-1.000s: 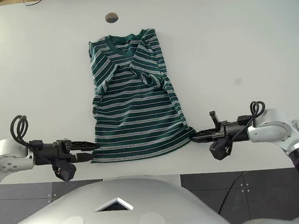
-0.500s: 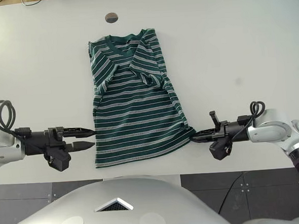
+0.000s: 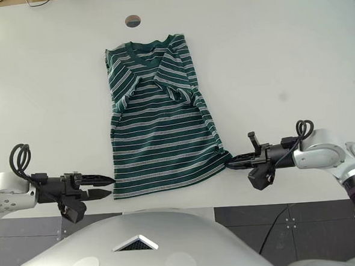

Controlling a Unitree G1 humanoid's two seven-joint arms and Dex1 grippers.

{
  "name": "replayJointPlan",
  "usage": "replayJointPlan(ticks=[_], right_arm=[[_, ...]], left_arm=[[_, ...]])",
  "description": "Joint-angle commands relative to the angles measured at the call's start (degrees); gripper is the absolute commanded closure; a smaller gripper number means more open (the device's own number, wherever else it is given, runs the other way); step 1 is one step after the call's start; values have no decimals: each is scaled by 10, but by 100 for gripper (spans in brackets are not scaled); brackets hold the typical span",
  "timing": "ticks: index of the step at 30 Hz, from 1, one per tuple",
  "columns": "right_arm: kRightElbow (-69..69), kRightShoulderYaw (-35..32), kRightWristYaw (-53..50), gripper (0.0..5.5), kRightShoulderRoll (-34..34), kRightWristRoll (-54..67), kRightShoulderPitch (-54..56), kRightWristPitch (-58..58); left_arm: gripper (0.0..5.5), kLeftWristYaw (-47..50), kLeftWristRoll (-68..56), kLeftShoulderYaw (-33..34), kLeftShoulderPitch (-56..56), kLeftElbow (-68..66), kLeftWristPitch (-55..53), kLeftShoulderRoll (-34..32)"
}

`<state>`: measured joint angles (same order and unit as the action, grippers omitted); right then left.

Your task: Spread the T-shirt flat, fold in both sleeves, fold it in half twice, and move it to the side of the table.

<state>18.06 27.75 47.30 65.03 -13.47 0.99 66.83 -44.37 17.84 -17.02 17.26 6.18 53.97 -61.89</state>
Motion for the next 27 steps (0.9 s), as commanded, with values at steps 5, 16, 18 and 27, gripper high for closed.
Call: replayJointPlan(ticks=[5, 16, 18, 27], right_arm=[[10, 32, 32, 540, -8, -49, -22, -37], [10, 36, 35, 540, -11, -48, -15, -39], [10, 37, 35, 540, -12, -47, -13, -39], [13, 44, 37, 540, -18, -32, -12, -47]], left_arm=[[343, -41, 15, -55, -61, -29, -37, 24], [533, -84, -28, -88, -116, -47, -54, 33], [538, -72, -20, -81, -87, -31, -47, 25], [538, -57, -19, -66, -46, 2, -50, 19]])
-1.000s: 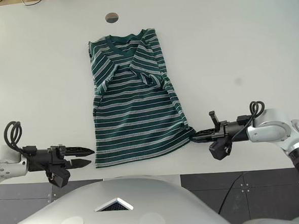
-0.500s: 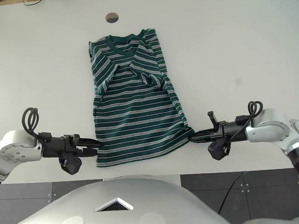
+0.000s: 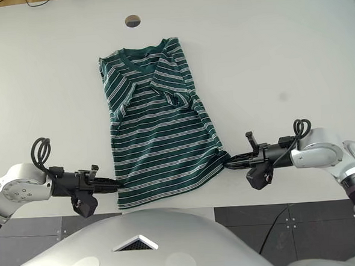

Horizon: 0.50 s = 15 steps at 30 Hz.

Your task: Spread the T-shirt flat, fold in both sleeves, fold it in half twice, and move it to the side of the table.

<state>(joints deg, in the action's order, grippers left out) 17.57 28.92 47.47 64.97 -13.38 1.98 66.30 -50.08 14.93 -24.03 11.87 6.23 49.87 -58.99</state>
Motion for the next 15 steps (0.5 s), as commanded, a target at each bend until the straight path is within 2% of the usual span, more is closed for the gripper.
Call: replayJointPlan(ticks=[1, 4, 6, 8, 11, 15], right_arm=[[-6, 39, 50, 540, -10, 18, -34, -70], [-168, 54, 123, 540, 41, 260, -80, -273], [-286, 38, 152, 540, 77, 403, -82, -402], [-349, 14, 178, 540, 94, 486, -84, -481], [-405, -24, 214, 540, 120, 570, -89, -573], [-445, -96, 241, 540, 130, 630, -107, -654]], left_arm=[[538, -1, -6, 6, 9, 7, -23, -7], [538, -19, -103, 21, 4, 60, -162, 6], [538, -51, -230, 28, 1, 118, -296, -13], [538, -85, -327, 31, 7, 158, -369, -36], [538, -151, -427, 53, 34, 193, -419, -75], [538, -224, -478, 95, 100, 180, -400, -89]])
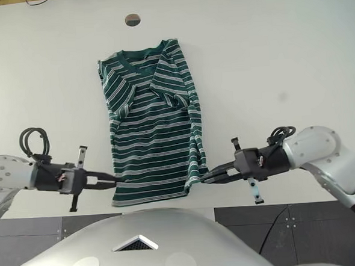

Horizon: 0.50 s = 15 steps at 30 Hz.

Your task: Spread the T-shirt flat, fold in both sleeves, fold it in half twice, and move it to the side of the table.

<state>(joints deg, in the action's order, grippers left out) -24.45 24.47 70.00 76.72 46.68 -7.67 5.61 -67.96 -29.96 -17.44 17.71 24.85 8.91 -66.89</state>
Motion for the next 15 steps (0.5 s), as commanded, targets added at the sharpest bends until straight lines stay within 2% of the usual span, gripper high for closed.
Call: replayJointPlan(ticks=[1, 8, 15], right_arm=[[-27, -64, 17, 540, 8, 30, -16, -57], [-62, -142, 29, 540, -30, 43, -40, -121], [4, -153, -50, 540, -202, -61, 81, -92]], left_arm=[[538, -58, -34, 34, 53, -9, 16, -6], [538, -109, -66, 81, 81, -44, 41, 48], [538, -37, -104, 148, -49, -176, -16, 176]])
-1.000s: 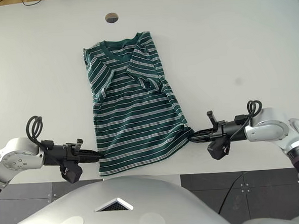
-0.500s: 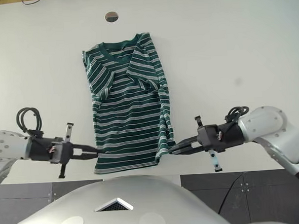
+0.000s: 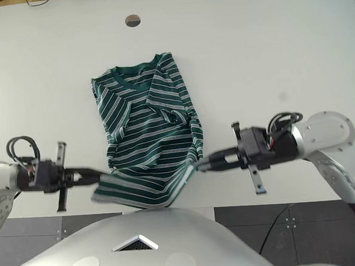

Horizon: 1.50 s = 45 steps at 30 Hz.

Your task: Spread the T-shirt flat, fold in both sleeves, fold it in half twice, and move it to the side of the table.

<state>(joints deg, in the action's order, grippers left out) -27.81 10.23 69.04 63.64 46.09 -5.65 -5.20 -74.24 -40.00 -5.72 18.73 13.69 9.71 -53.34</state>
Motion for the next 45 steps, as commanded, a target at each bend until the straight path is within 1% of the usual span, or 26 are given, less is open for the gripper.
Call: replayJointPlan(ticks=[1, 5, 10, 13, 18, 22, 26, 33, 37, 40, 42, 45], right_arm=[[56, -10, -51, 540, -93, -77, 83, 21], [141, 6, -85, 540, -166, -173, 160, 44], [254, 40, -126, 540, -228, -307, 225, 79], [349, 56, -159, 540, -274, -376, 270, 119], [517, 57, -217, 540, -342, -448, 356, 193], [609, 54, -242, 540, -377, -477, 410, 237], [691, 54, -260, 540, -403, -500, 451, 268], [838, 72, -338, 540, -419, -582, 504, 313], [911, 74, -375, 540, -436, -609, 530, 328], [944, 57, -382, 540, -451, -603, 540, 327], [959, 38, -386, 511, -462, -588, 550, 327], [987, 5, -401, 457, -475, -570, 566, 309]], left_arm=[[538, 33, -1, 39, -77, -88, -35, 51], [538, 82, 30, 63, -156, -197, -60, 102], [538, 135, 99, 69, -227, -301, -44, 152], [538, 163, 136, 71, -268, -358, -37, 179], [538, 201, 182, 80, -330, -455, -29, 202], [538, 203, 189, 87, -340, -464, -45, 216], [538, 213, 197, 87, -340, -438, -71, 220], [538, 258, 205, 76, -358, -344, -183, 228], [538, 269, 218, 74, -374, -349, -213, 233], [538, 267, 233, 63, -377, -359, -228, 234], [510, 271, 243, 59, -381, -381, -244, 234], [463, 310, 258, 71, -414, -467, -270, 240]])
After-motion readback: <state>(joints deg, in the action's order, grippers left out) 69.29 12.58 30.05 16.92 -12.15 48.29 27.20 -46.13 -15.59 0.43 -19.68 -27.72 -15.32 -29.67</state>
